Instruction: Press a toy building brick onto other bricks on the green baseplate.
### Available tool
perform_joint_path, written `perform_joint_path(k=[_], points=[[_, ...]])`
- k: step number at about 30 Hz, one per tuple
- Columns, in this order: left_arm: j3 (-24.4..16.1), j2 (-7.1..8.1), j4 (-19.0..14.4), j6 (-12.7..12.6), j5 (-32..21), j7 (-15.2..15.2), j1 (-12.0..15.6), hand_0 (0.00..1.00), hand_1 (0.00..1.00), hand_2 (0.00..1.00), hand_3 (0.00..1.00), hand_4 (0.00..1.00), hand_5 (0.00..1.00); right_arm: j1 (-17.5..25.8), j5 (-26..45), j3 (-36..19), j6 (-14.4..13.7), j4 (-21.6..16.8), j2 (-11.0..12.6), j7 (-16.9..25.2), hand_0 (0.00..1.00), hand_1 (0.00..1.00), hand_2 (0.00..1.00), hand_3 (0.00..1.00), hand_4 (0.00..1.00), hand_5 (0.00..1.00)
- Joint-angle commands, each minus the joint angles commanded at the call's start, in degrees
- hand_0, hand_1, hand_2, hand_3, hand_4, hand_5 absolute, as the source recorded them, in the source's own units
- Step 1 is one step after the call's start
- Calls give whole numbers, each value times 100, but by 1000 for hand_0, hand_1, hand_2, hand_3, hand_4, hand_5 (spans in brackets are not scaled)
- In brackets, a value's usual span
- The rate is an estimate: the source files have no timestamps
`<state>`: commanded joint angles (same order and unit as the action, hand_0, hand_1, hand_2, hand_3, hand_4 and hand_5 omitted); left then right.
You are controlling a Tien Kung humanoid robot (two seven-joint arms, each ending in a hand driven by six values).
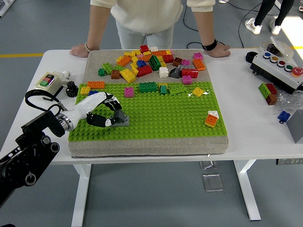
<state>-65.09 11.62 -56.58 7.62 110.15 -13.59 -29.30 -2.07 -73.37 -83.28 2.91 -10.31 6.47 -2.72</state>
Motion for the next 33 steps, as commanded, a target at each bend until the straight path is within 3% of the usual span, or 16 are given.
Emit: perform_joint_path(k=[33], points=[[-18,-32,82,18,30,1,-8,647,608,576,551,813,2,2,4,-1,4,0,-9,2,762,689,733,688,971,492]])
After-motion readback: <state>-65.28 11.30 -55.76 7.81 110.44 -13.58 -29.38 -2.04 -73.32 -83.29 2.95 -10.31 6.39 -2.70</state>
